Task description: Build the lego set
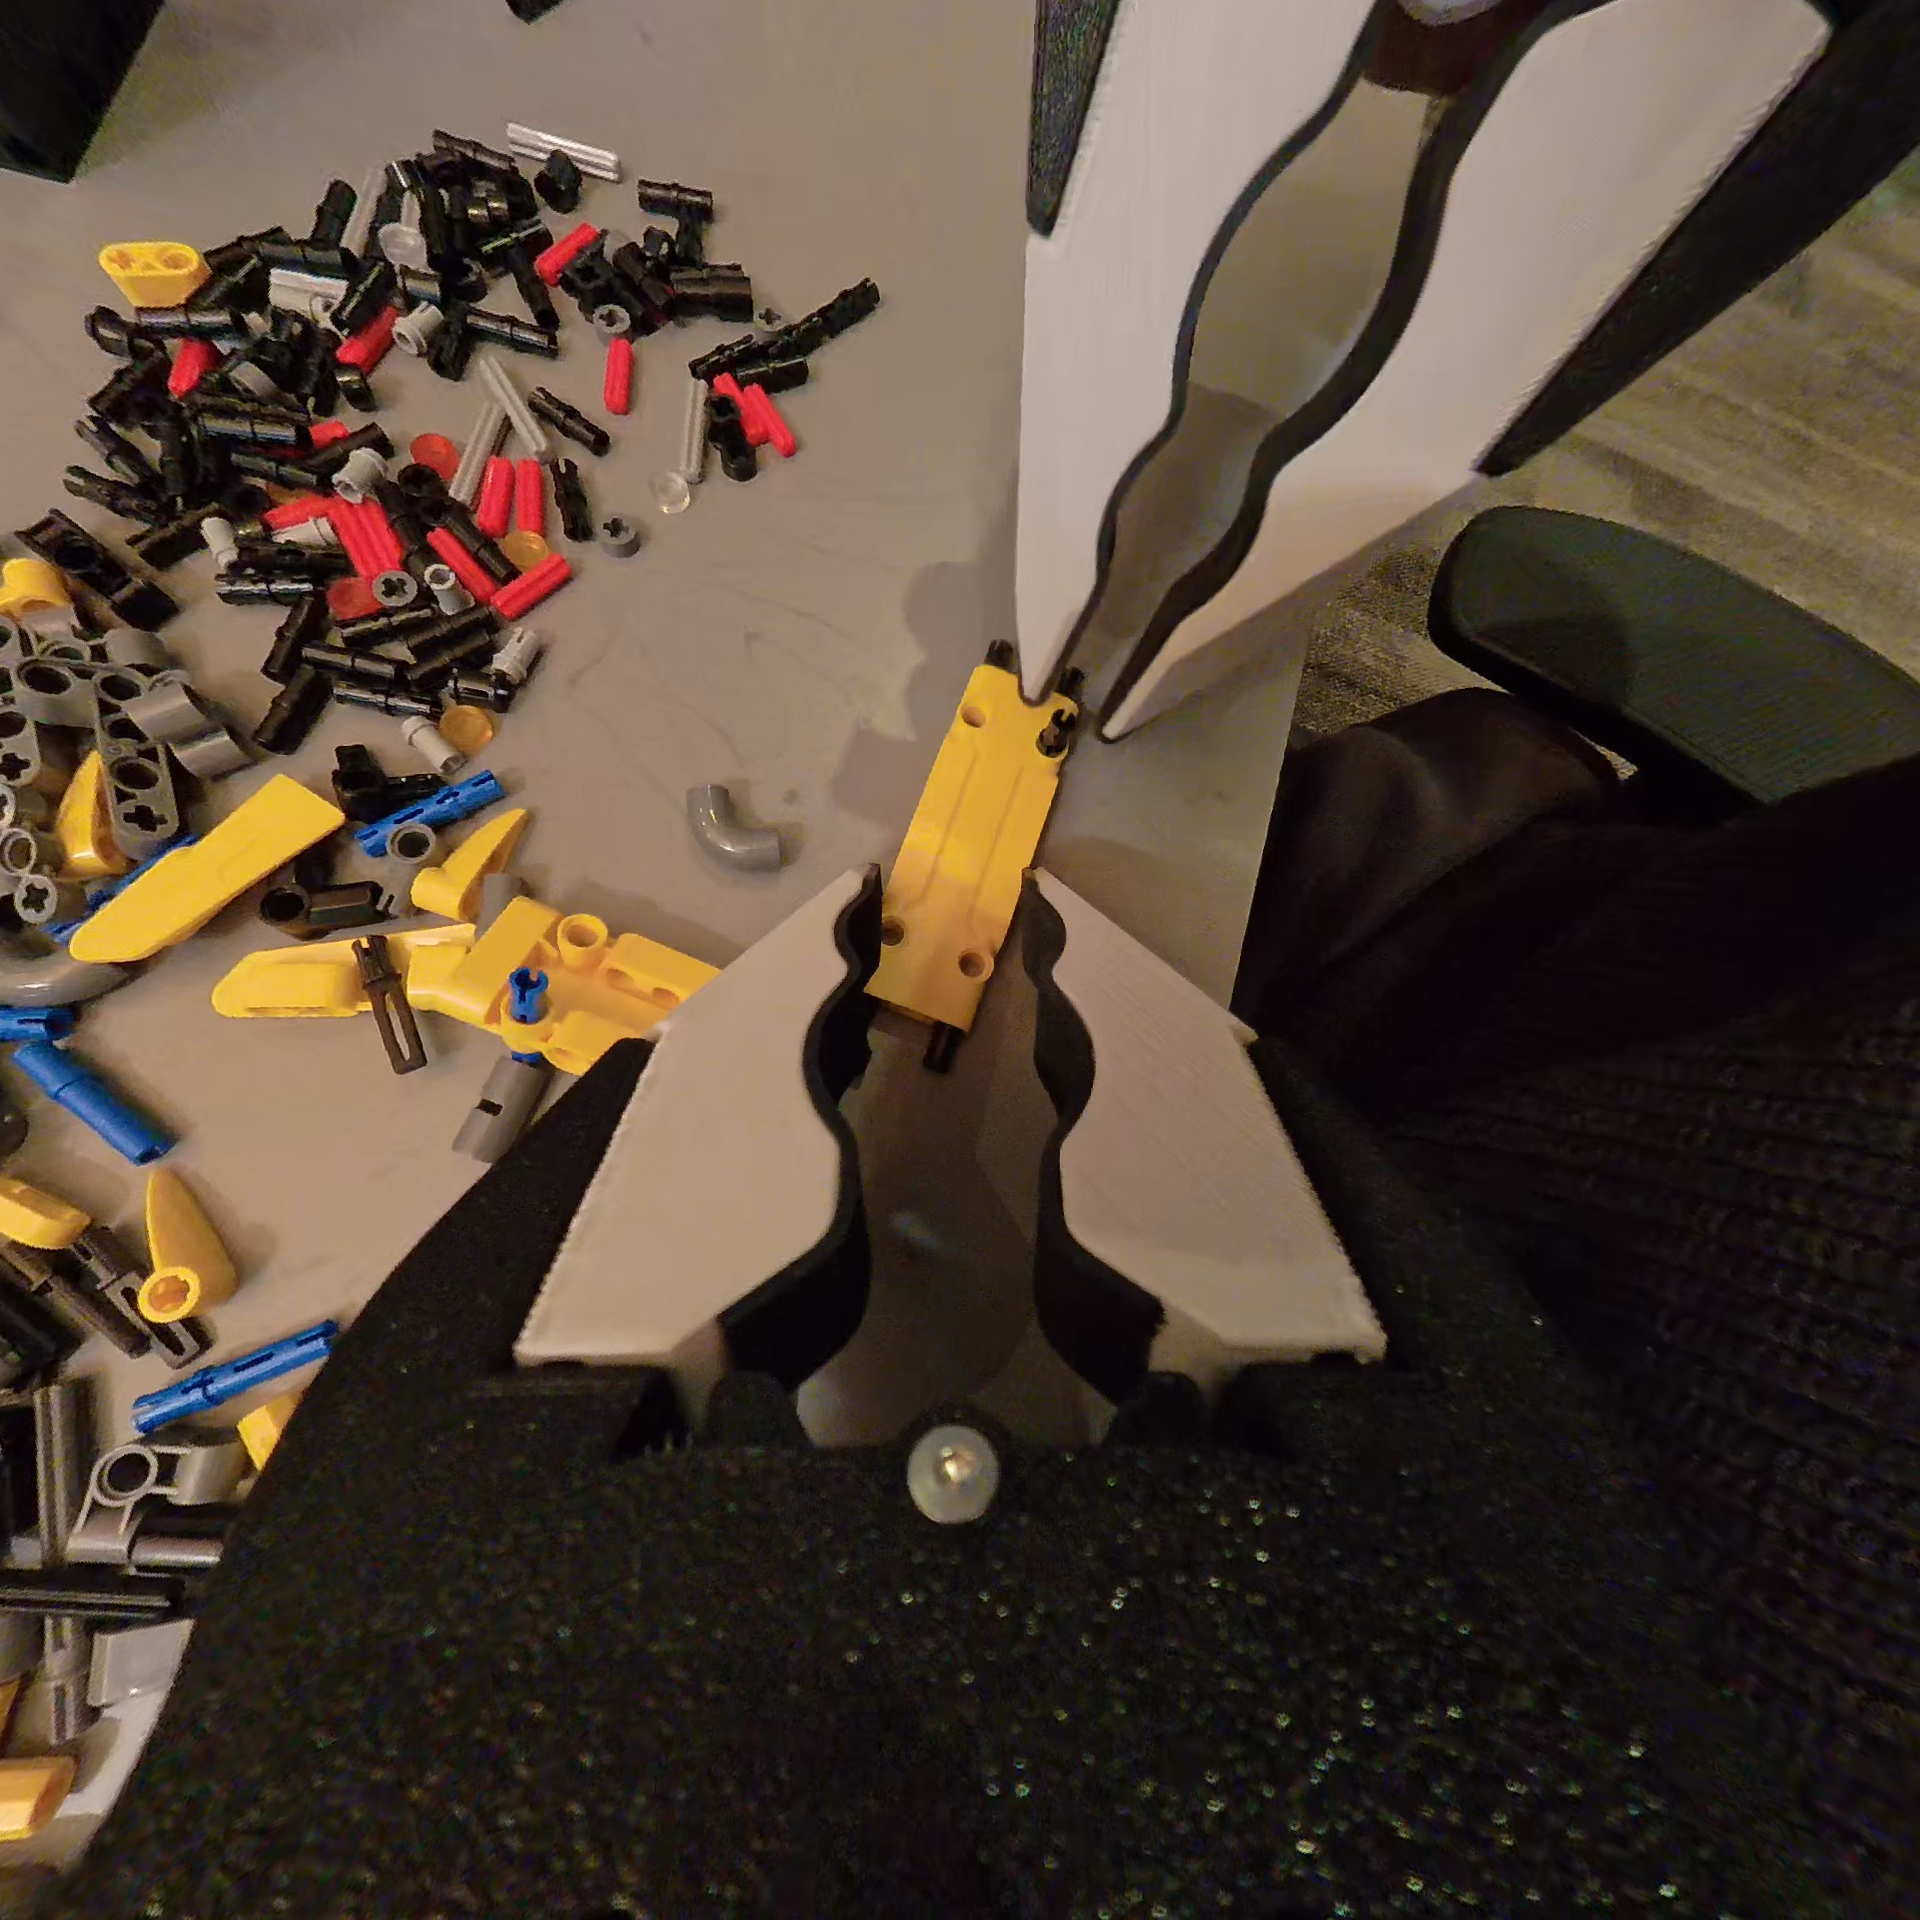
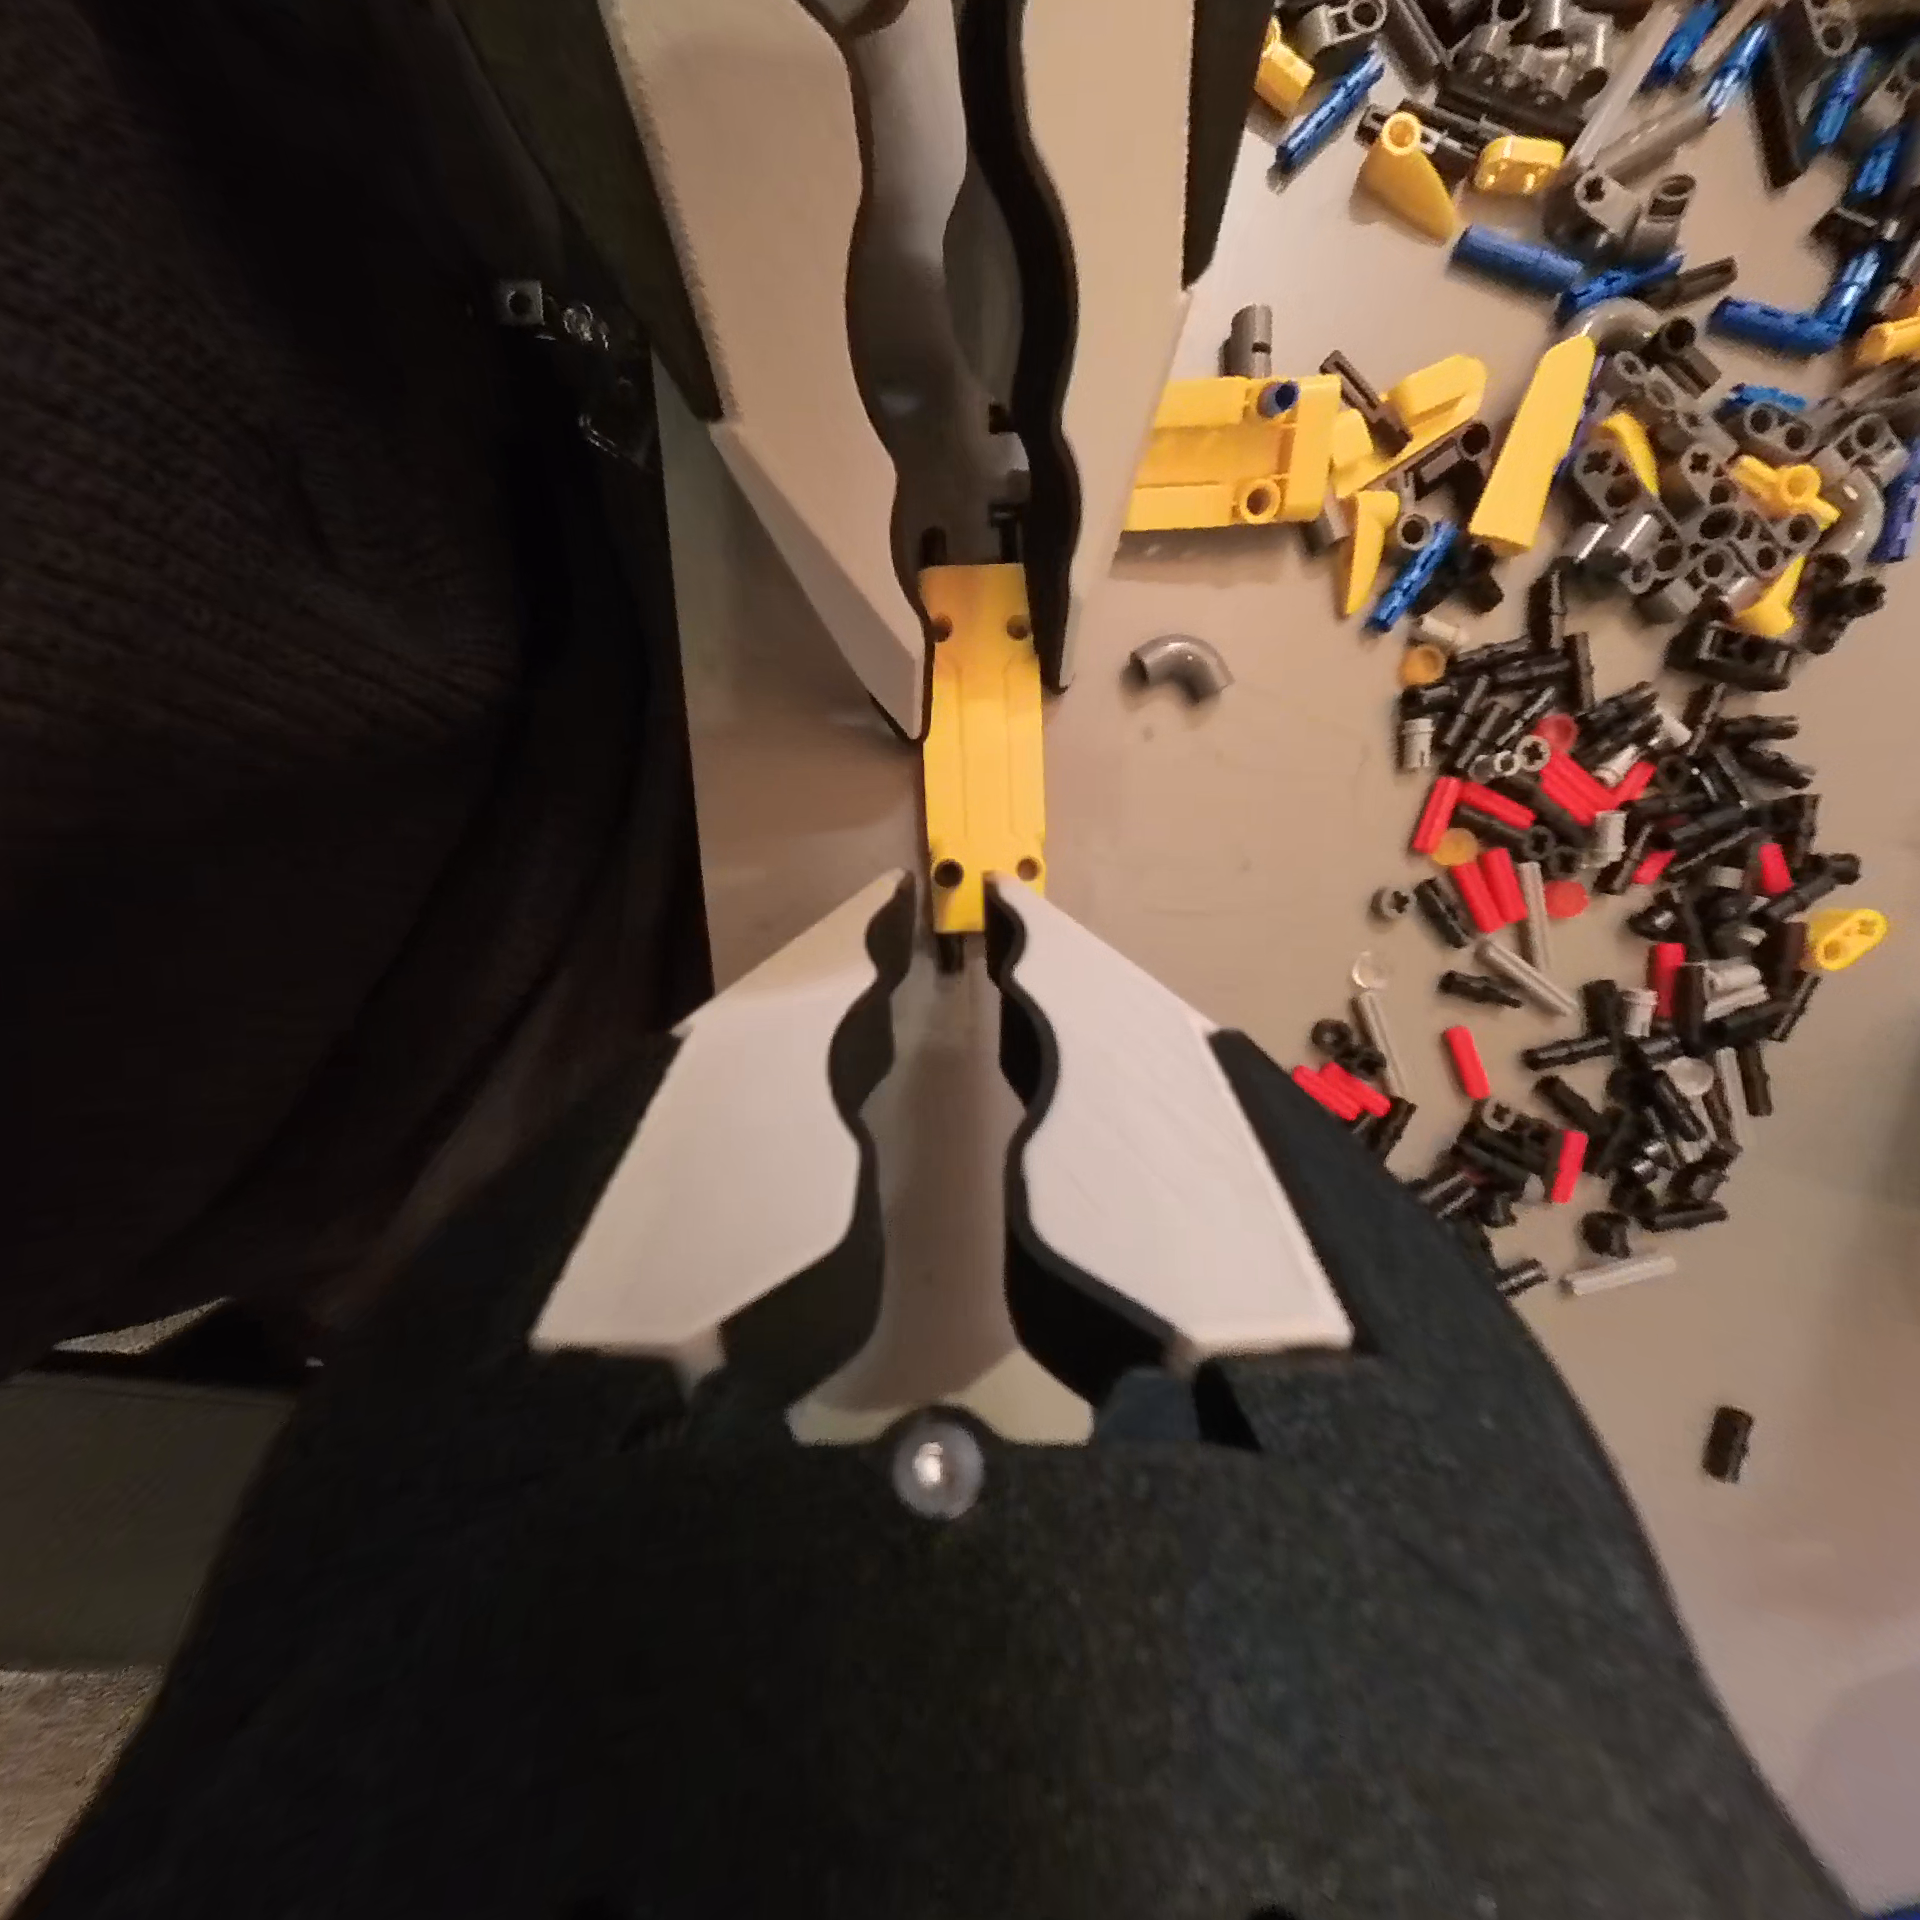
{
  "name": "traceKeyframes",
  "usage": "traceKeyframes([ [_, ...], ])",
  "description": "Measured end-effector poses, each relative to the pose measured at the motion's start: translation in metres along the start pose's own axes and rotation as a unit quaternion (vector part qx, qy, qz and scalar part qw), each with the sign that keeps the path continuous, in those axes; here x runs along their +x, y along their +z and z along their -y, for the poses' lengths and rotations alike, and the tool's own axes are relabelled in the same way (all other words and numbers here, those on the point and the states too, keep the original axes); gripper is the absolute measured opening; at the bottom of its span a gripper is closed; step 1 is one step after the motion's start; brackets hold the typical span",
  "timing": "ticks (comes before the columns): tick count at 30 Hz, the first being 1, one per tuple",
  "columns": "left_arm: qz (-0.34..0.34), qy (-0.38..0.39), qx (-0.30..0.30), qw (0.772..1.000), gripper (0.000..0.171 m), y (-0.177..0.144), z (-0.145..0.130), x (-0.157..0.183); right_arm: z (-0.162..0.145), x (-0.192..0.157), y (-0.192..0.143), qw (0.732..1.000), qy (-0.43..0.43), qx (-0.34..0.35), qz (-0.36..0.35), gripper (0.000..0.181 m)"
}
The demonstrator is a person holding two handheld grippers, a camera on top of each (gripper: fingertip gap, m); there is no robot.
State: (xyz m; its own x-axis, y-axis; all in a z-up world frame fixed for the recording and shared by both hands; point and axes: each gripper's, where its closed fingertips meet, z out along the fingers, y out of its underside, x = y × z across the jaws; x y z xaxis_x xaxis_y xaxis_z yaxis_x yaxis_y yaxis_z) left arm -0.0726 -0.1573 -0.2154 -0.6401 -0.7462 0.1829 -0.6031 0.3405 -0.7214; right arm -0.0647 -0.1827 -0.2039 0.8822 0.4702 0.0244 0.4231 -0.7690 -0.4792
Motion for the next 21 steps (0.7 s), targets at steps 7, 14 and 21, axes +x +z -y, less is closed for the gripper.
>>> traceKeyframes([
  [7,-0.001,-0.001,0.000,1.000,0.026,0.0000,0.0000,0.0000,-0.0012,-0.0005,0.0067,0.999,-0.020,-0.023,0.015,0.005],
  [14,-0.002,-0.002,0.000,1.000,0.026,0.0001,-0.0002,0.0000,-0.0026,-0.0020,0.0086,0.999,0.003,-0.044,0.030,0.004],
  [21,0.002,0.003,0.006,1.000,0.028,-0.0016,0.0009,0.0000,-0.0024,-0.0009,0.0087,0.999,0.006,-0.046,0.010,0.005],
])
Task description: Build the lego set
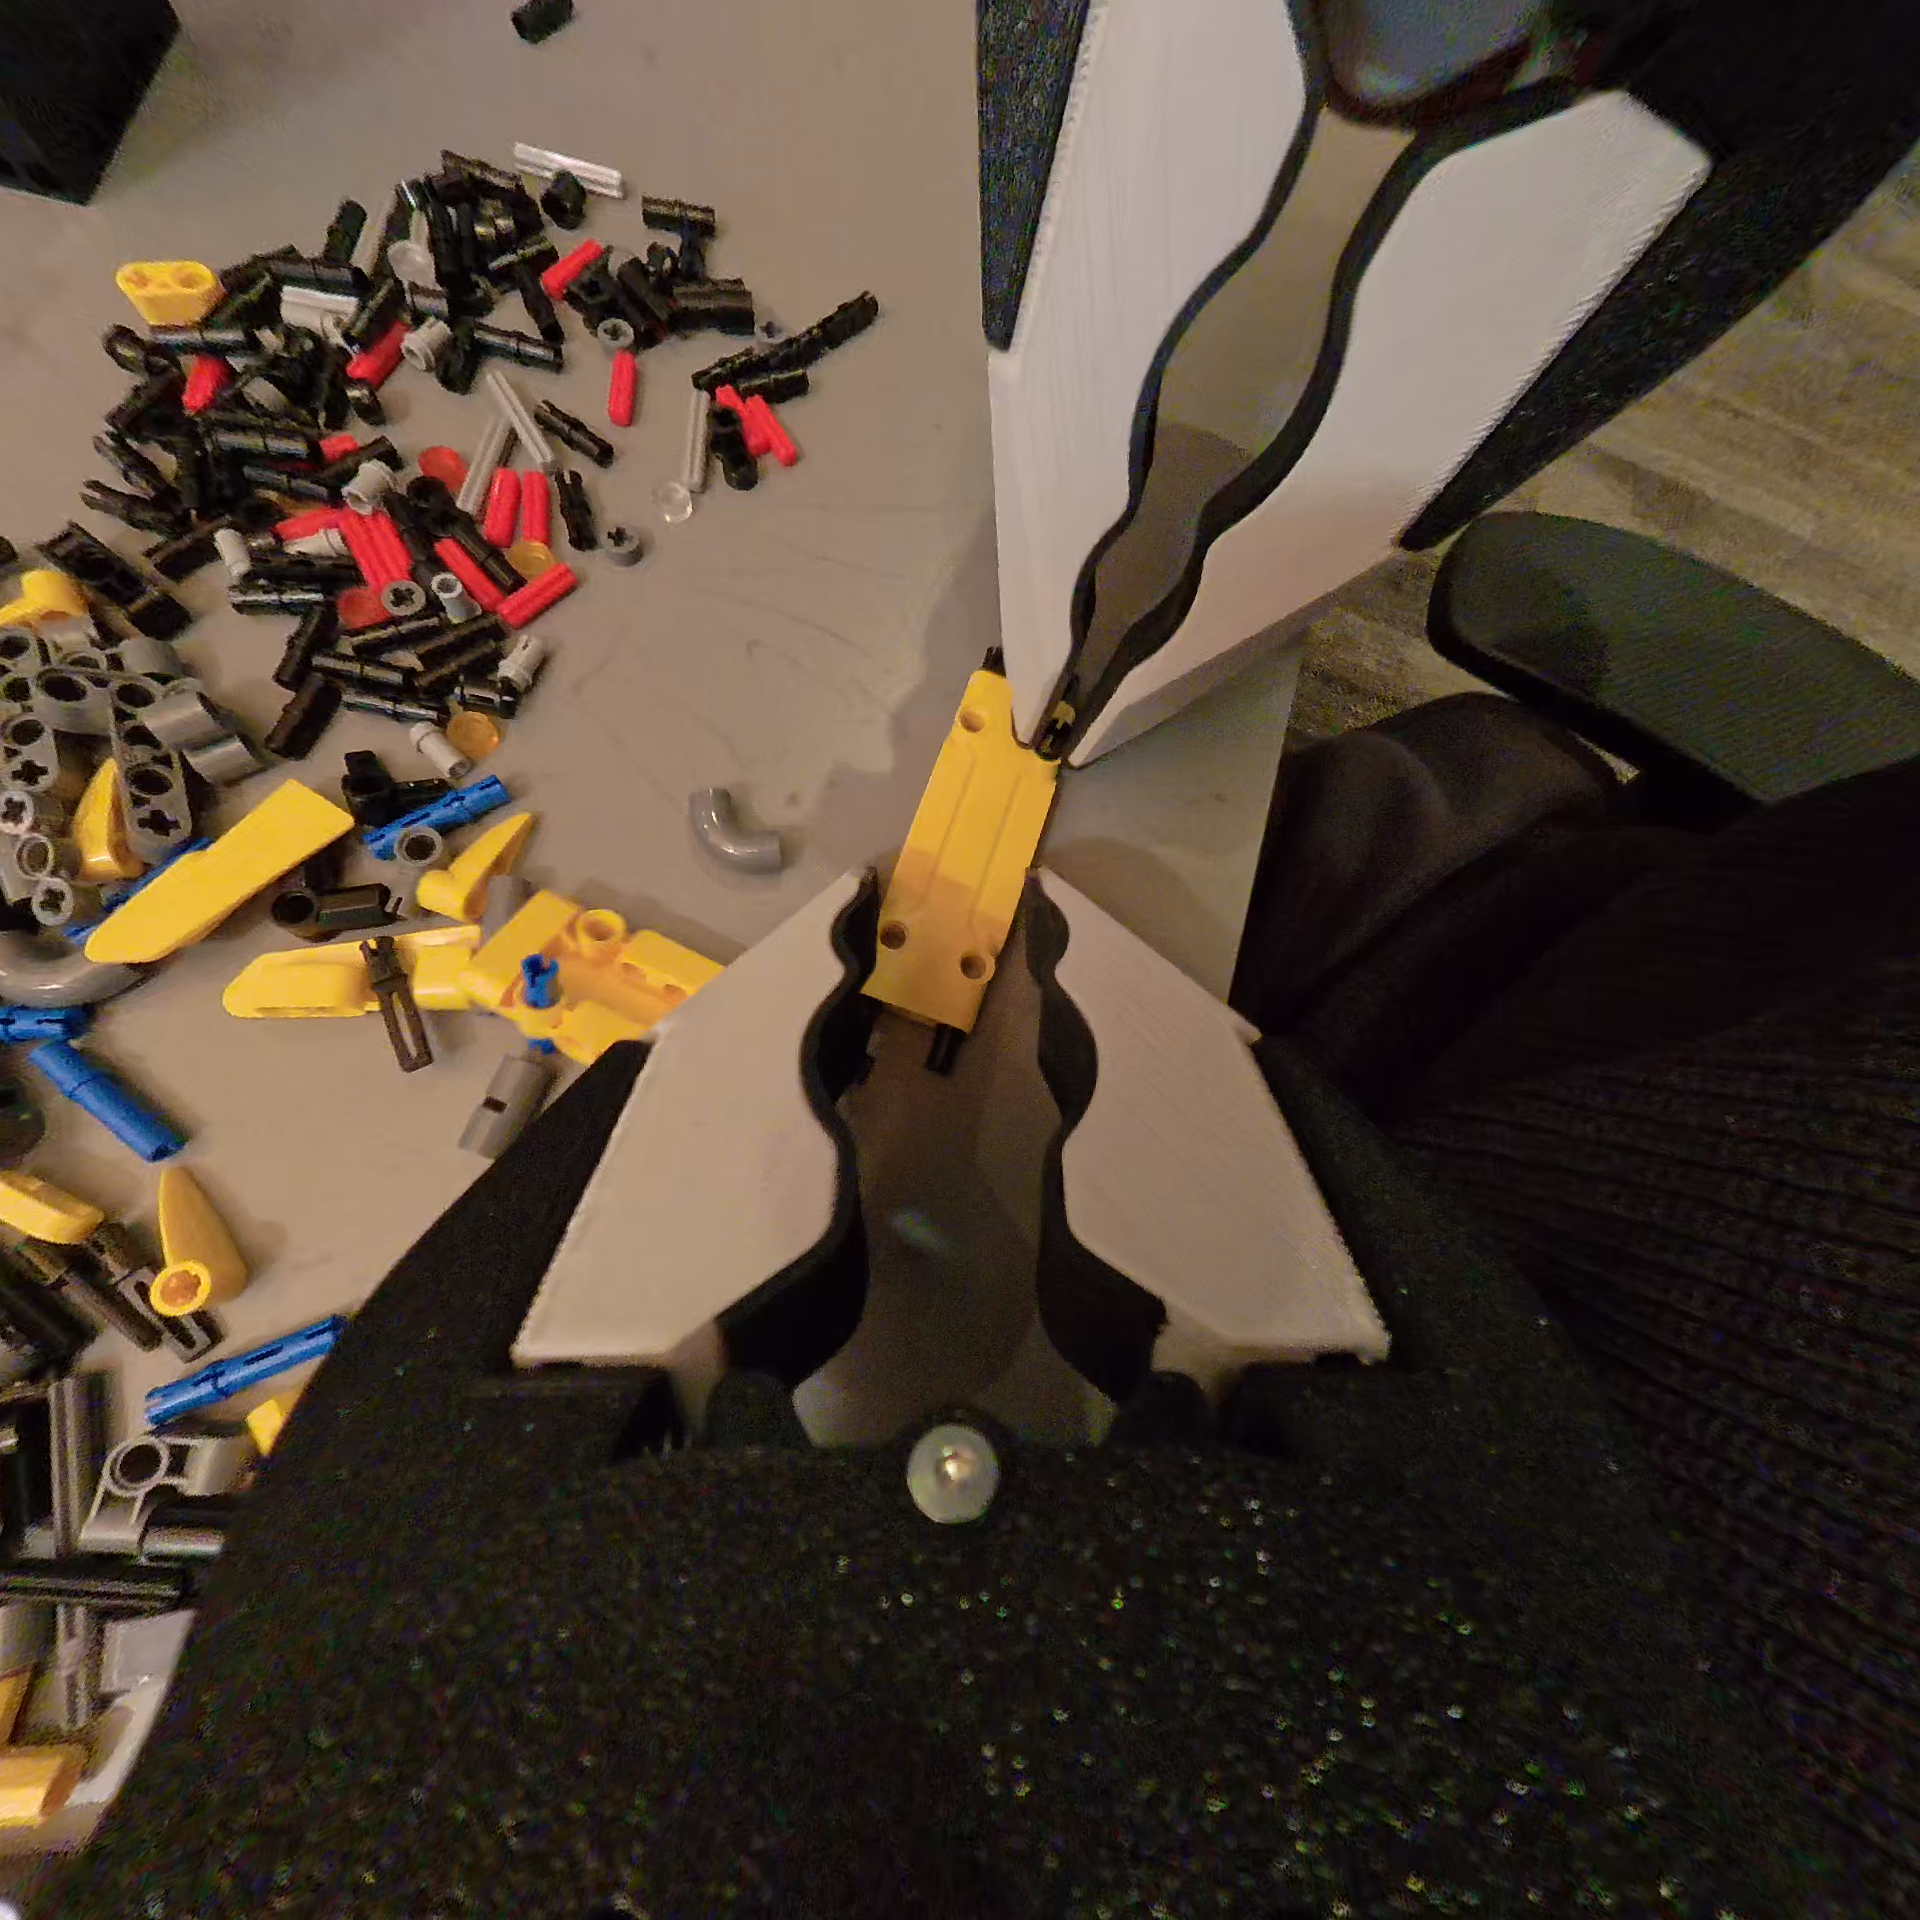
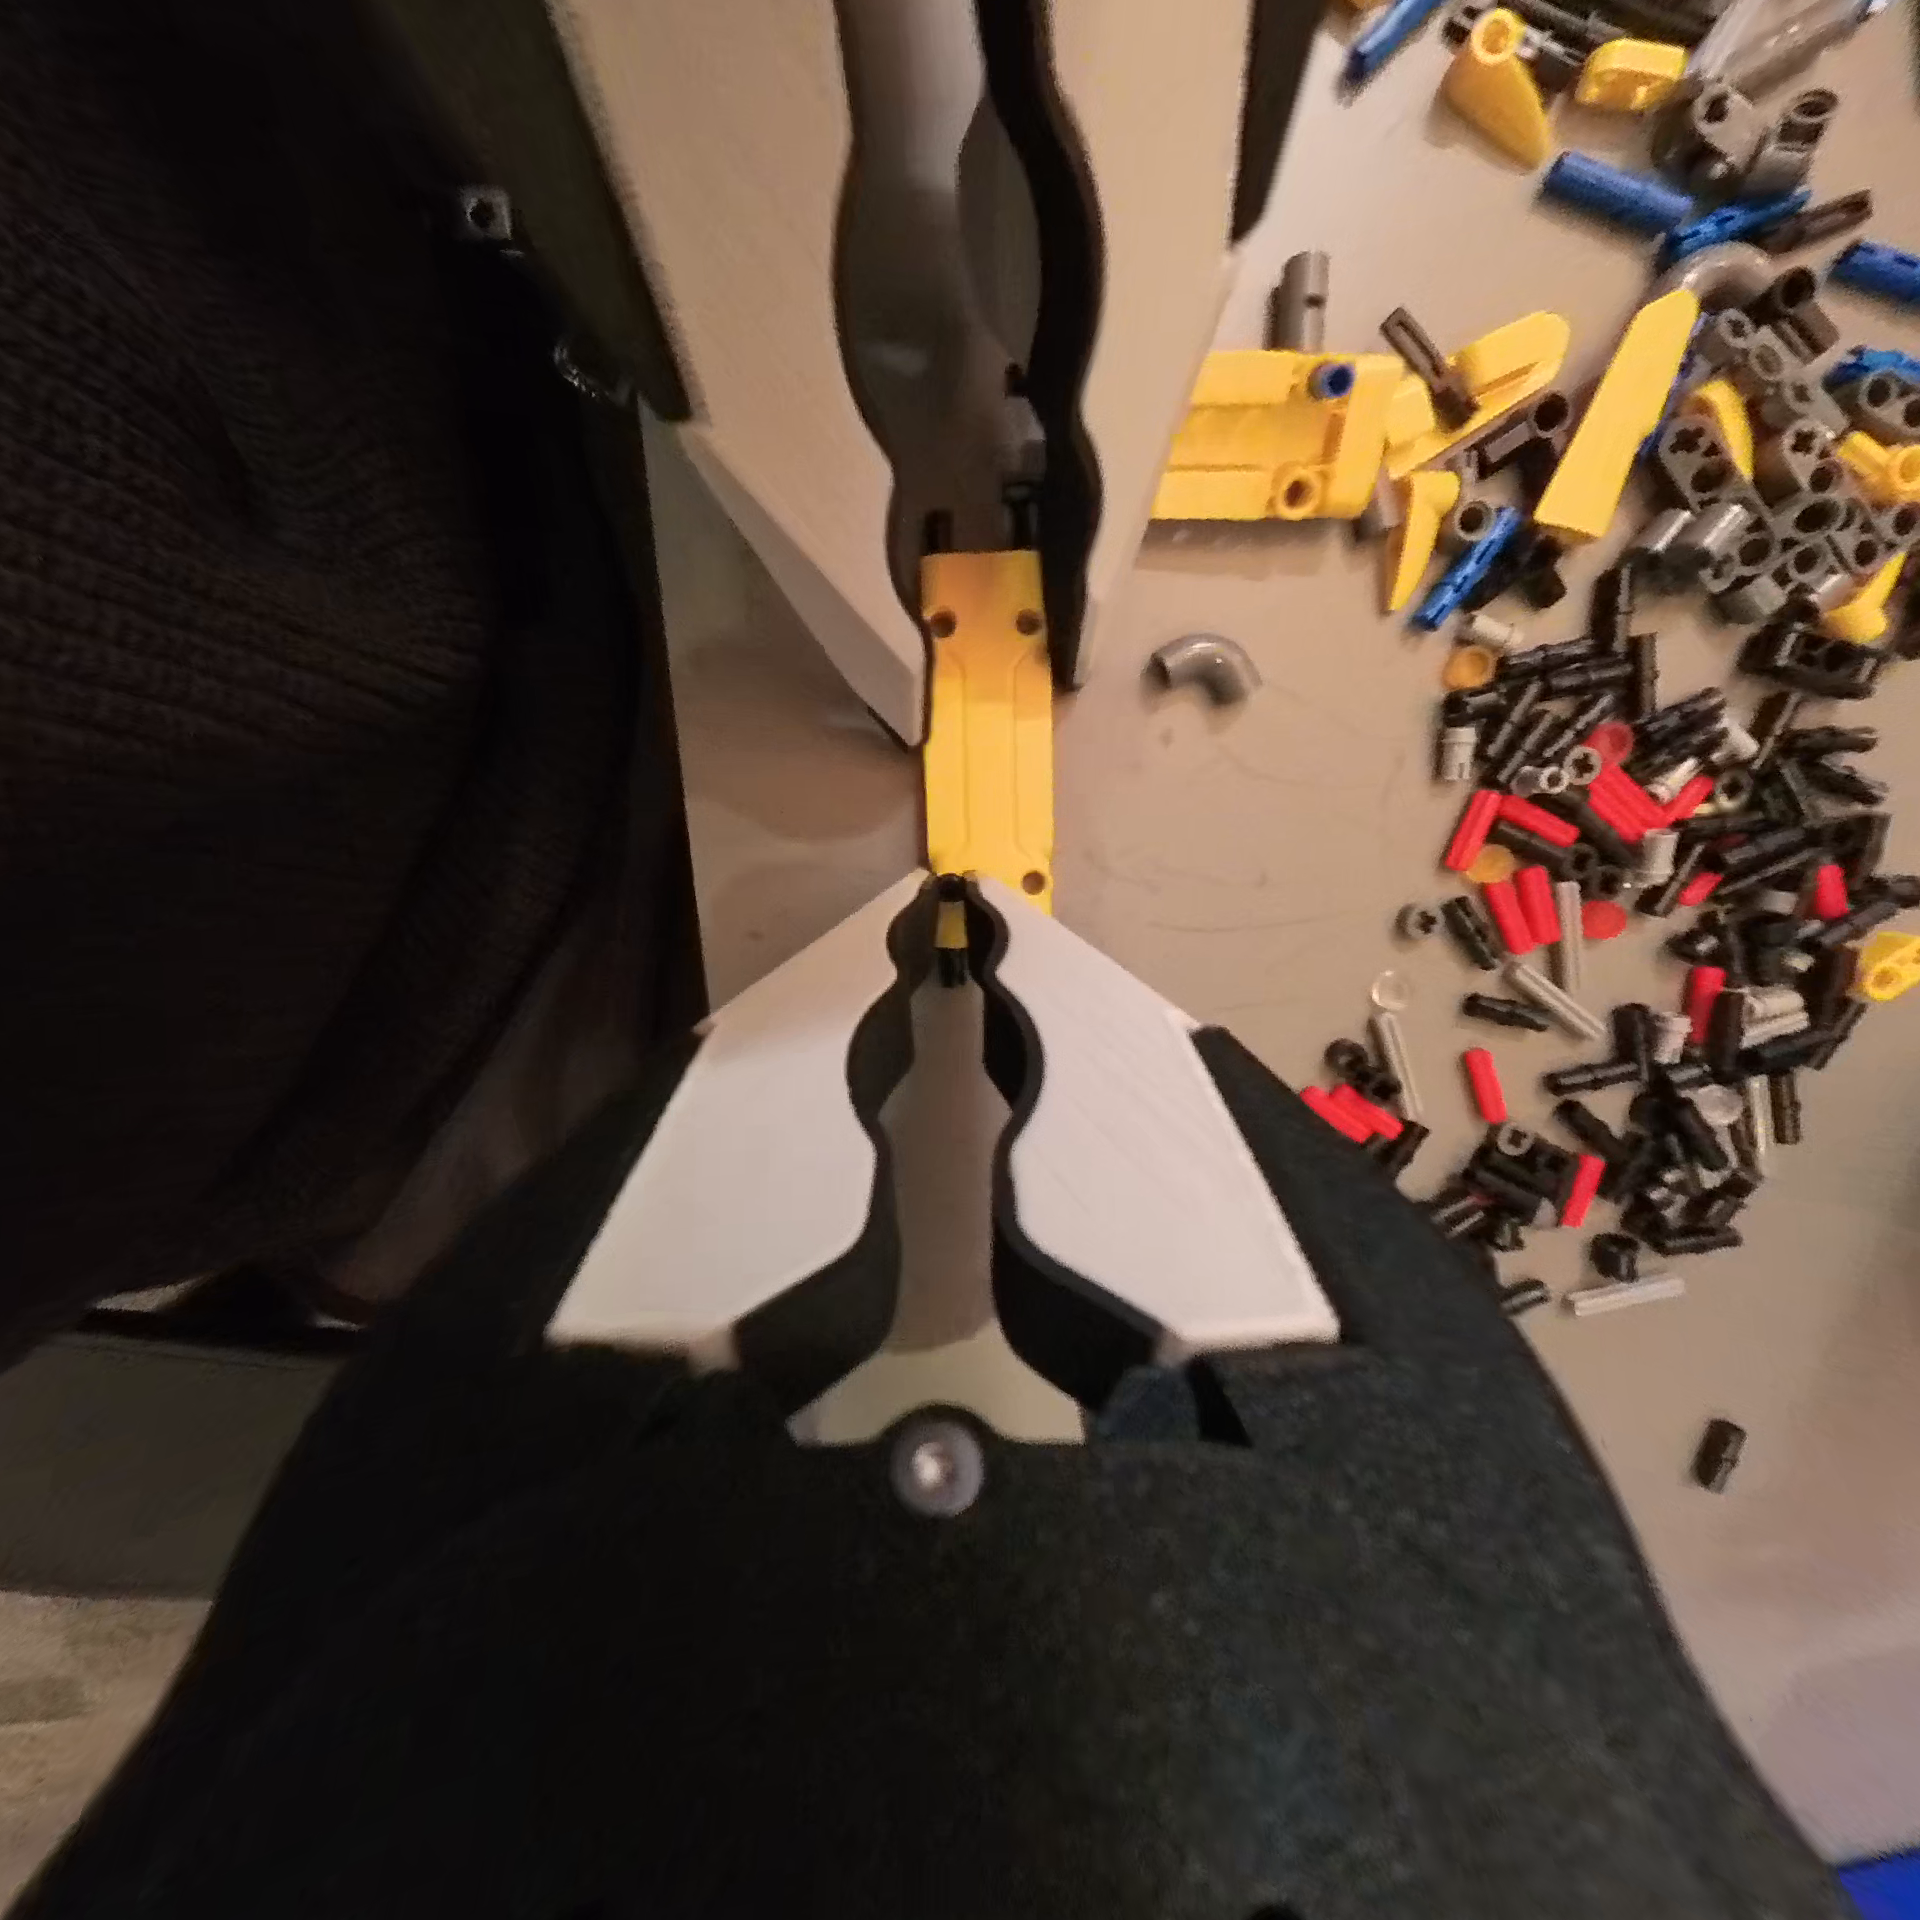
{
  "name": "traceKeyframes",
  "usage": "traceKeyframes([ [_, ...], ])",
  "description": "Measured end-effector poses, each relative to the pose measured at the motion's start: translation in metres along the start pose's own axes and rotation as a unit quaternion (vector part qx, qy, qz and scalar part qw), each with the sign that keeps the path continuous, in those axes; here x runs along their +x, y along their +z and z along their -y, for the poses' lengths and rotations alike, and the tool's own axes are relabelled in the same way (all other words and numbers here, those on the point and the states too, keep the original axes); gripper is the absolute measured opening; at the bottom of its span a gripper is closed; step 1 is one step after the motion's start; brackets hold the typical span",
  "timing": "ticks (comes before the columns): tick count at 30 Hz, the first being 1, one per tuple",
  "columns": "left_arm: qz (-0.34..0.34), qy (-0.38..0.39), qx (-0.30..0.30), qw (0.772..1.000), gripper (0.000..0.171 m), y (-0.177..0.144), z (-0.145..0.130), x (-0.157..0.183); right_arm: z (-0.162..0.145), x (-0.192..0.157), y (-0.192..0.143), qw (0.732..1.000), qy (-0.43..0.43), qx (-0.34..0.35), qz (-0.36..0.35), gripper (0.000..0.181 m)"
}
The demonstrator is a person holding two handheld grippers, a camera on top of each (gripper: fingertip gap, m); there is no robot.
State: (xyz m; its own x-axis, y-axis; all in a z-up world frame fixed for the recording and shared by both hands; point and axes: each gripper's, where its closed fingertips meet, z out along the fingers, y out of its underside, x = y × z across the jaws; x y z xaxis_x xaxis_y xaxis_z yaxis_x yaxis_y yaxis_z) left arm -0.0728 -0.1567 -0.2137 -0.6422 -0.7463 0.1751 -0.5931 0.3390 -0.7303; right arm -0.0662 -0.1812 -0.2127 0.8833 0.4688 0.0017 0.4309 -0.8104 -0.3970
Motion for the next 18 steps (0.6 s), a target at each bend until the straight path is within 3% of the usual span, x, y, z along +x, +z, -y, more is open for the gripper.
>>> traceKeyframes([
  [1,0.001,0.001,0.013,1.000,0.030,-0.003,0.003,0.000,0.000,-0.001,0.000,1.000,0.015,0.006,0.005,0.006],
  [3,-0.014,-0.011,0.049,0.999,0.037,-0.013,0.012,0.005,0.006,-0.005,-0.003,0.999,0.039,0.036,0.011,0.025],
  [5,-0.028,-0.028,0.078,0.996,0.041,-0.027,0.019,0.009,0.015,-0.005,-0.011,0.996,0.052,0.078,-0.003,0.026],
  [9,0.058,-0.054,0.105,0.991,0.042,-0.050,0.013,-0.015,0.018,-0.001,-0.023,0.988,0.074,0.125,-0.046,0.028],
  [13,0.131,-0.090,0.093,0.983,0.042,-0.055,-0.006,-0.038,0.021,-0.004,-0.025,0.981,0.094,0.159,-0.067,0.027],
  [18,0.141,-0.105,0.062,0.983,0.043,-0.044,-0.017,-0.041,0.038,-0.007,-0.027,0.967,0.105,0.219,-0.081,0.027],
])
